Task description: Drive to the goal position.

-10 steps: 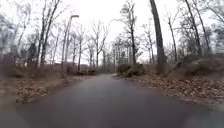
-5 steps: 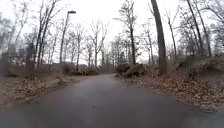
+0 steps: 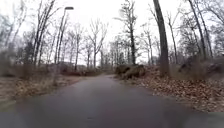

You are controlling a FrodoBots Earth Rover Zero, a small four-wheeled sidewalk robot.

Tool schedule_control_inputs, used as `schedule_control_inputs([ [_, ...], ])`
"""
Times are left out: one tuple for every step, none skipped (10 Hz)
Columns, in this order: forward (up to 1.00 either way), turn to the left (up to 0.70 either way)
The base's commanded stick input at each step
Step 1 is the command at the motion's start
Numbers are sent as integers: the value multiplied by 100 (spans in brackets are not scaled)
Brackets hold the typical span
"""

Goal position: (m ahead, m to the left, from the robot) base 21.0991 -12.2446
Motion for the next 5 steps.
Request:
schedule_control_inputs([
  [100, 0],
  [100, 0],
  [100, 0],
  [100, 0],
  [100, 0],
])
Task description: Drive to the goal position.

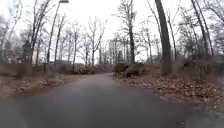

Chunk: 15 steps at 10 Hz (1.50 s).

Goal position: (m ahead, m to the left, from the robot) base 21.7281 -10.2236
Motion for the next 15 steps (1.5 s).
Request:
schedule_control_inputs([
  [100, 0],
  [100, 23],
  [100, 40],
  [100, 38],
  [100, 34],
  [100, 31],
  [100, 1],
  [100, 0],
  [100, 0],
  [100, 0],
  [100, 0],
  [100, 0],
  [100, 0],
  [100, 0],
  [100, 0],
])
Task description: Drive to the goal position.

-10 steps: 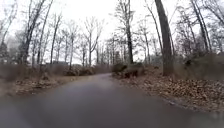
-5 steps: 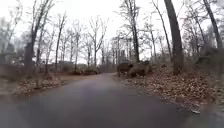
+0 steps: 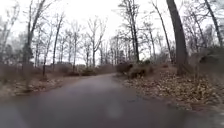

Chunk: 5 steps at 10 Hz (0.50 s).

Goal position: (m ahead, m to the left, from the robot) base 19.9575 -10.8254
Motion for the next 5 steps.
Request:
schedule_control_inputs([
  [100, 0],
  [100, 0],
  [100, 0],
  [100, 19],
  [100, 38],
])
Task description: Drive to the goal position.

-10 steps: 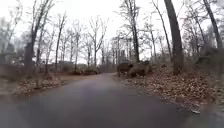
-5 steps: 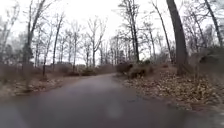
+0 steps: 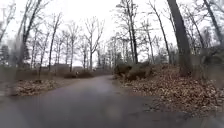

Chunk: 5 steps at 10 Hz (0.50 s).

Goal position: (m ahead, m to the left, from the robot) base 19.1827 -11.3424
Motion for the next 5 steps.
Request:
schedule_control_inputs([
  [100, 40],
  [100, 40],
  [100, 40],
  [100, 40],
  [100, 40],
])
